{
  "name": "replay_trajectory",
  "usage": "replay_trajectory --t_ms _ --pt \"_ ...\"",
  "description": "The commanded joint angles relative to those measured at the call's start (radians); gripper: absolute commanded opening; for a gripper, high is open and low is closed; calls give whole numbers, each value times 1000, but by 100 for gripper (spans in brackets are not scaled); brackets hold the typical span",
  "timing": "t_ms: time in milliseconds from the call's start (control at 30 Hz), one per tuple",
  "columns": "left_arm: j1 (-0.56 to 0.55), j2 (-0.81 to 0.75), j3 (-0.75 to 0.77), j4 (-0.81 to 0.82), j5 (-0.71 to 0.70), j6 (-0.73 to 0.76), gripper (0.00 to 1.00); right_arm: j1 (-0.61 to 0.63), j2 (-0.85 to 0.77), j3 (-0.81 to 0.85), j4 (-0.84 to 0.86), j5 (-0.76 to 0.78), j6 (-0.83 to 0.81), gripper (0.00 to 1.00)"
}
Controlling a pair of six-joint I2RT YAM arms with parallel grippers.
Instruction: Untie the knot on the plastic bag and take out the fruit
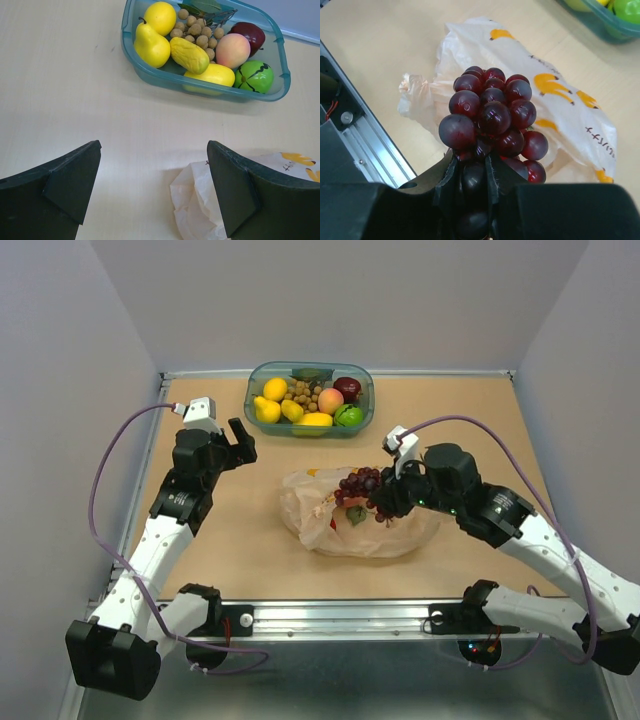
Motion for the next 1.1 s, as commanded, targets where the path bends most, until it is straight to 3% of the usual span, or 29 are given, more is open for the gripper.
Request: replay_trajectory --t_ms 0,300,533,733,867,1067 --pt "-1 -23 -7 34 -1 9 98 8 -25 108 -64 76 -48 1" --pt "-1 -15 -9 33 9 6 98 7 -73 125 -122 281 -36 1" --pt "-3 -9 -7 36 18 5 98 7 5 254 31 399 -128 1" --pt "-4 -12 -9 34 19 0 98 -37 257 410 221 562 -179 1" --pt "-9 -15 -9 34 22 0 98 -181 477 553 301 452 -141 1" --pt "-10 -18 -10 36 15 0 98 -278 775 740 439 386 -102 1"
